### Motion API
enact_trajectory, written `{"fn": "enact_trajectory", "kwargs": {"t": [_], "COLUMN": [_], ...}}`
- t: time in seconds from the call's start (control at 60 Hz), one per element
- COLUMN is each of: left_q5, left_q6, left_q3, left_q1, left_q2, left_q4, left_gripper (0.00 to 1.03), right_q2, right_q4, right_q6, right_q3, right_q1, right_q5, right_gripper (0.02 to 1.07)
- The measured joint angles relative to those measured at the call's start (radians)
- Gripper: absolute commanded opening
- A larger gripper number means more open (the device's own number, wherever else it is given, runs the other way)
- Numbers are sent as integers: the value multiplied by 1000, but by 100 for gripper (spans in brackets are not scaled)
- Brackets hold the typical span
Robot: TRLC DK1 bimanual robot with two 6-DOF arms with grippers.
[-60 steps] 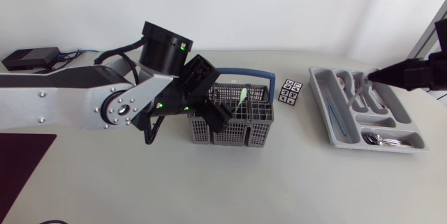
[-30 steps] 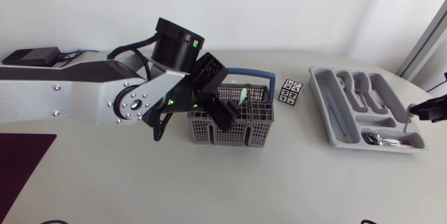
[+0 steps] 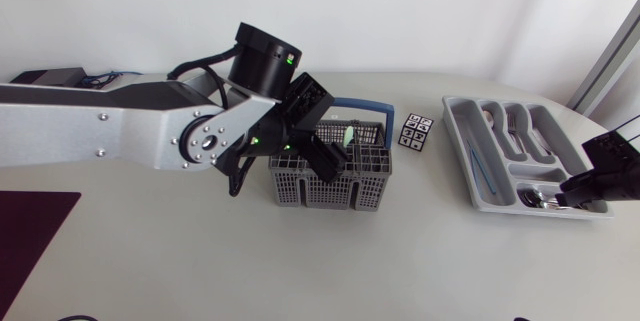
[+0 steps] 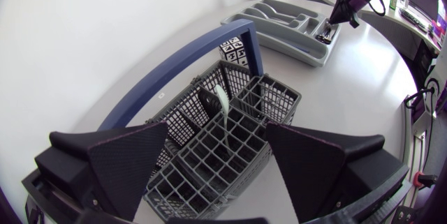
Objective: Transfer all utensils from the basket to the drawer tray.
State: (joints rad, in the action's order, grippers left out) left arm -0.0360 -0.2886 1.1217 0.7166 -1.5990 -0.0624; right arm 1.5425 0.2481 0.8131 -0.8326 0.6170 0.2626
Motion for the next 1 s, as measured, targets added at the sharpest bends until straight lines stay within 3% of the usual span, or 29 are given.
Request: {"fn": "enact_trajectory", "kwargs": {"t": [0.083,0.35,0.517,0.717,1.0], "left_q5": [0,0,0,0,0], "left_q6": [0,27,70,96,109], "left_q3": [3,13,13,13,13], "left_q1": [0,0,-6,-10,-15], "left_q2": [-9,-19,-24,-42,-92], "left_q4": [0,31,74,115,176], "left_gripper": [97,87,76,70,69], "right_q2": [12,-4,-70,-136,-178], "right_q4": [-10,0,35,71,89], "right_q6": [0,3,2,-10,-28], "right_q3": [20,30,34,36,39], "right_q1": [-11,-13,-17,-26,-27], "right_q5": [-6,-9,0,37,77], "right_gripper": [55,92,98,100,101]}}
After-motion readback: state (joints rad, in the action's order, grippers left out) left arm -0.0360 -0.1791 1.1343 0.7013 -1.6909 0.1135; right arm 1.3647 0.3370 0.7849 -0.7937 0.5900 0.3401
